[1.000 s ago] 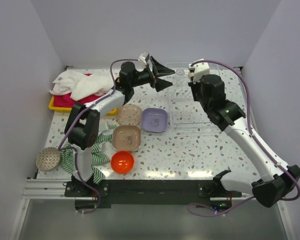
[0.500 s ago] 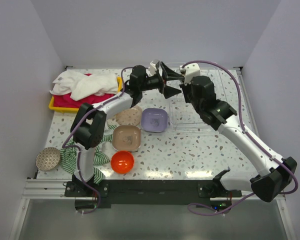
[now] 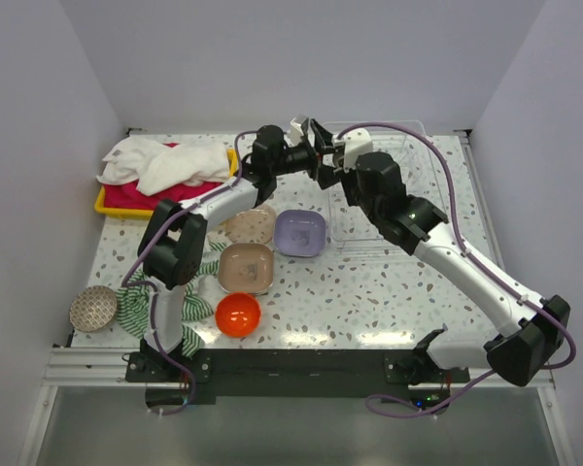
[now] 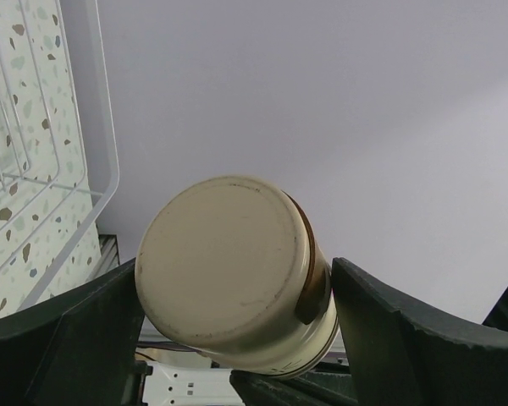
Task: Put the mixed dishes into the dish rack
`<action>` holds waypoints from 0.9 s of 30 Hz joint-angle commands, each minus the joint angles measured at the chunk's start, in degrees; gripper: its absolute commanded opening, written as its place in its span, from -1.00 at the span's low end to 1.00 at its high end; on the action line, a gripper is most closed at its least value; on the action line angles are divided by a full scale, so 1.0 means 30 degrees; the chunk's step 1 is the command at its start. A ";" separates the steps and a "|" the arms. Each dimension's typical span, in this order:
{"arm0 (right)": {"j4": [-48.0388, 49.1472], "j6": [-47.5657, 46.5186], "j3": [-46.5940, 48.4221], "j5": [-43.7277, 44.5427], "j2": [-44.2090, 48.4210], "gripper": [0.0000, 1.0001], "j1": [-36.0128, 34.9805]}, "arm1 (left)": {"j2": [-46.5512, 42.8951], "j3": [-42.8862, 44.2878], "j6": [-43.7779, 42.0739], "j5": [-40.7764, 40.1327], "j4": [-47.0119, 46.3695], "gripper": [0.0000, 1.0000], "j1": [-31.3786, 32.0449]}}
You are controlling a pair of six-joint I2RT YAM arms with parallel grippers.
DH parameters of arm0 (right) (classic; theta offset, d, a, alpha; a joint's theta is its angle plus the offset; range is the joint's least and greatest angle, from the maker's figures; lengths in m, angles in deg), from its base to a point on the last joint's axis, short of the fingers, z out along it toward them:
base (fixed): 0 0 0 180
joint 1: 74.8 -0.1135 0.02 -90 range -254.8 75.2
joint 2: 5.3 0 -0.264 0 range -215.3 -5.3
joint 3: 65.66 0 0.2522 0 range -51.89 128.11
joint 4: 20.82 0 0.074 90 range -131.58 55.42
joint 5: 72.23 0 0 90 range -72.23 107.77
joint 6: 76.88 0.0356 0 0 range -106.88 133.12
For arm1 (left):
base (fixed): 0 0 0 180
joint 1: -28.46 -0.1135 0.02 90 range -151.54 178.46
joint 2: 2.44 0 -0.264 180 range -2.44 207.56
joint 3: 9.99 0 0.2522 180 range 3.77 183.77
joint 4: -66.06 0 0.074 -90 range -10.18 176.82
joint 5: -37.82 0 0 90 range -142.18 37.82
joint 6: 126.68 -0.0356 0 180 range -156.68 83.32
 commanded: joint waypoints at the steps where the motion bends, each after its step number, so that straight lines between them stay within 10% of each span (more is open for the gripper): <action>1: 0.1262 0.0108 0.0265 0.0207 0.0137 -1.00 -0.0306 | 0.0094 0.0902 0.0183 -0.0055 -0.0266 0.76 -0.0167; 8: 0.0707 -0.0098 -0.0084 0.0267 0.0312 -1.00 -0.0365 | -0.0052 0.0960 -0.1132 -0.0435 0.0466 0.29 -0.0256; 12: -0.0609 -0.0069 -0.0409 -0.1485 0.1158 -0.11 -0.0365 | -0.0081 0.1399 -0.3094 -0.0816 0.0672 -0.22 -0.0226; 16: -0.3590 -0.0214 0.0438 -0.2777 0.2245 0.25 -0.0335 | -0.0052 0.1898 -0.6136 -0.1109 0.1169 -0.93 -0.0314; 27: -1.0540 -0.7611 0.2023 -1.1589 0.1750 0.52 0.2911 | -0.1102 0.2893 -1.6363 -0.2776 0.6614 -1.00 -0.1866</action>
